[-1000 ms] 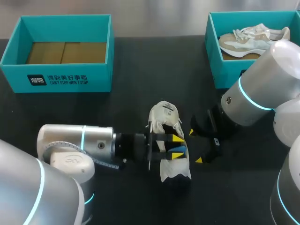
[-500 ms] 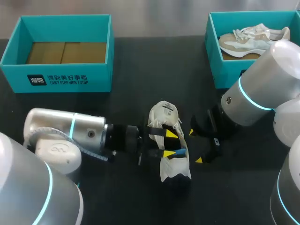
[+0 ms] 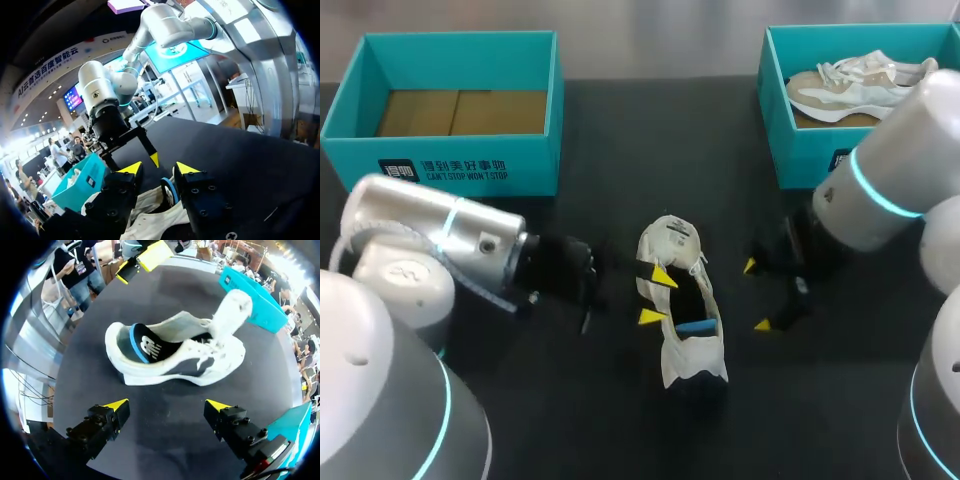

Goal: Take the shoe out of the shoebox, open the shoe tongue, remove and reinsert the insole, then place the shoe into the shoebox

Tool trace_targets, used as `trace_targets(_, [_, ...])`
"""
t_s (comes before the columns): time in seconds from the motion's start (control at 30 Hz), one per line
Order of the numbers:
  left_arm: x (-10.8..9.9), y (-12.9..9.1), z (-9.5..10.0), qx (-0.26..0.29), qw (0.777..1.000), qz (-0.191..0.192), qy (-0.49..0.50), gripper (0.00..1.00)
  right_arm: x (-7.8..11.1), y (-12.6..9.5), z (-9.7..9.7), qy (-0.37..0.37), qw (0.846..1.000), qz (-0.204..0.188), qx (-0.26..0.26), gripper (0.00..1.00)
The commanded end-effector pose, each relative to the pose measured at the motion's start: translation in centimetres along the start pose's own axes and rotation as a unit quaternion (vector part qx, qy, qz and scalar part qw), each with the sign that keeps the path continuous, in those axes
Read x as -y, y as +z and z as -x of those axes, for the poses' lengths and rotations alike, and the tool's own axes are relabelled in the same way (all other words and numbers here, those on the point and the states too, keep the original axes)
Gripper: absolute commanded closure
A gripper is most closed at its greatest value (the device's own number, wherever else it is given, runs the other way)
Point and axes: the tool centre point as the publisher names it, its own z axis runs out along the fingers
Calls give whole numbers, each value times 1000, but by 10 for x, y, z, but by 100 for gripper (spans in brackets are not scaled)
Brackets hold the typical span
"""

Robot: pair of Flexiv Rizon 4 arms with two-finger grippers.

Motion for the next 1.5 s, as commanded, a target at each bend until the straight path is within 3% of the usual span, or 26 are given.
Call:
trace_targets(0.03, [11,-21,6,-57,998,8,-4,58,19,-39,-5,0,1000,4,6,0])
trace_targets(0.3, [22,-47,13,-105,994,25,-10,57,42,-64,2,-9,999,-6,30,0])
trace_targets(0.67, [21,-75,29,-204,977,63,-8,57,42,-64,2,-9,999,-6,30,0])
trace_targets(0.87, [25,-92,35,-256,965,61,-15,58,42,-64,2,-9,999,-6,30,0])
trace_targets(1.03, [30,-98,39,-329,942,62,-25,68,42,-64,2,-9,999,-6,30,0])
trace_targets(1.1, [32,-97,41,-354,933,68,-27,100,42,-64,2,-9,999,-6,30,0])
trace_targets(1.2, [37,-96,46,-392,917,70,-27,100,63,-77,8,5,999,-25,35,0])
trace_targets(1.33, [43,-95,52,-432,900,59,-17,100,85,-96,11,10,998,-21,55,0])
trace_targets(1.5, [44,-96,53,-434,899,56,-19,100,98,-106,13,-4,998,-12,66,0])
